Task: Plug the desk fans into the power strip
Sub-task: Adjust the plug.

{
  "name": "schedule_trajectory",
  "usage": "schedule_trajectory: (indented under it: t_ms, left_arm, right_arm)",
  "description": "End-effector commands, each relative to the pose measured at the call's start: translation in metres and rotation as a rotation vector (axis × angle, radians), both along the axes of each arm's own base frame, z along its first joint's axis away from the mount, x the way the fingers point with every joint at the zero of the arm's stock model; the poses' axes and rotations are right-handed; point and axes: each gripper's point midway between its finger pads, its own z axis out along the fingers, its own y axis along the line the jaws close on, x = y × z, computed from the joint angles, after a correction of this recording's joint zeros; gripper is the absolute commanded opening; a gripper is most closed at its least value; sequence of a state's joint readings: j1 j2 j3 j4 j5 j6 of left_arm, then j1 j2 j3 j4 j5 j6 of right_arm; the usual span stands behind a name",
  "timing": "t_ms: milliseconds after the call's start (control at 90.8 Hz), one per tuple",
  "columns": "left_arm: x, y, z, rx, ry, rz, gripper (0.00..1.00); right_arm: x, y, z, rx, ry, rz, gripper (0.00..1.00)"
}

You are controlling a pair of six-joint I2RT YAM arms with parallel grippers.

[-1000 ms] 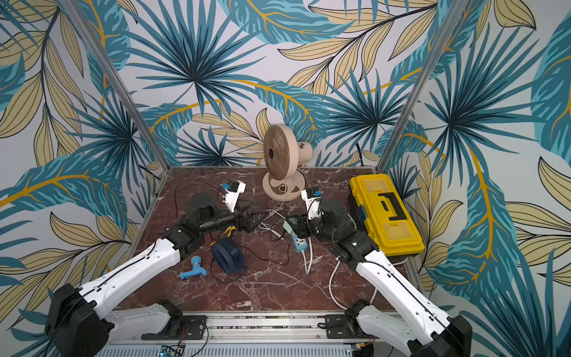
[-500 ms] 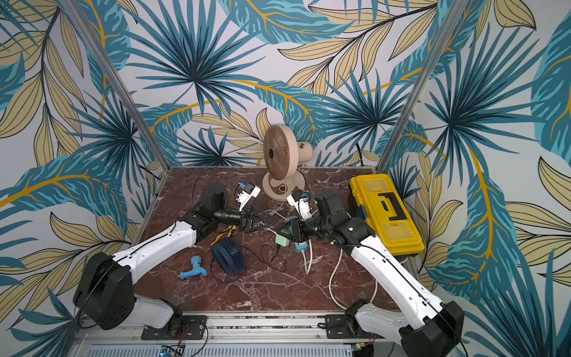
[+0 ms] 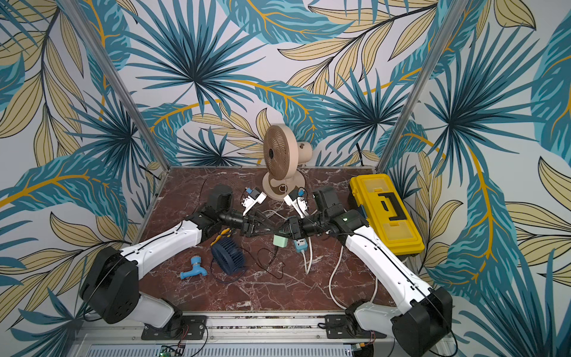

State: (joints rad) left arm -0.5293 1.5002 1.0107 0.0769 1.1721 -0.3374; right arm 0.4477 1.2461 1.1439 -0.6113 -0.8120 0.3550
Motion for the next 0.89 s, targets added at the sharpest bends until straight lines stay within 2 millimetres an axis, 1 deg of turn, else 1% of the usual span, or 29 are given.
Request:
schedule_trajectory:
  t_ms: [0, 110, 330, 452, 507, 617, 683, 716, 815, 881]
  left_arm:
    - [-0.025, -0.009, 0.02, -0.067, -0.06, -0.117, 0.59]
    - [-0.029, -0.007, 0.024, -0.085, -0.071, -0.129, 0.59]
    - [-0.037, -0.002, 0.035, -0.12, -0.091, -0.157, 0.54]
    - [-0.042, 0.0, 0.039, -0.13, -0.099, -0.172, 0.54]
    - [-0.044, 0.001, 0.039, -0.132, -0.101, -0.178, 0.56]
    - [-0.046, 0.002, 0.038, -0.135, -0.104, -0.183, 0.63]
    - [-0.047, 0.001, 0.039, -0.137, -0.103, -0.188, 0.64]
    - [-0.047, 0.001, 0.04, -0.136, -0.103, -0.188, 0.62]
    - [-0.046, -0.002, 0.039, -0.135, -0.097, -0.196, 0.52]
    - [-0.045, -0.005, 0.039, -0.132, -0.089, -0.202, 0.49]
  right_arm:
    - [0.012, 0.01, 0.023, 0.086, -0.094, 0.031, 0.0]
    - [0.012, 0.006, 0.023, 0.099, -0.092, 0.027, 0.0]
    - [0.01, 0.0, 0.023, 0.115, -0.086, 0.021, 0.0]
    - [0.009, -0.001, 0.024, 0.117, -0.09, 0.024, 0.0]
    - [0.007, -0.002, 0.024, 0.115, -0.09, 0.024, 0.0]
    - [0.005, -0.005, 0.025, 0.116, -0.095, 0.023, 0.0]
    - [0.005, -0.004, 0.025, 0.128, -0.094, 0.026, 0.0]
    - [0.005, -0.003, 0.026, 0.138, -0.092, 0.034, 0.0]
    - [0.004, 0.001, 0.027, 0.17, -0.08, 0.054, 0.0]
    - [0.004, 0.003, 0.027, 0.186, -0.071, 0.063, 0.0]
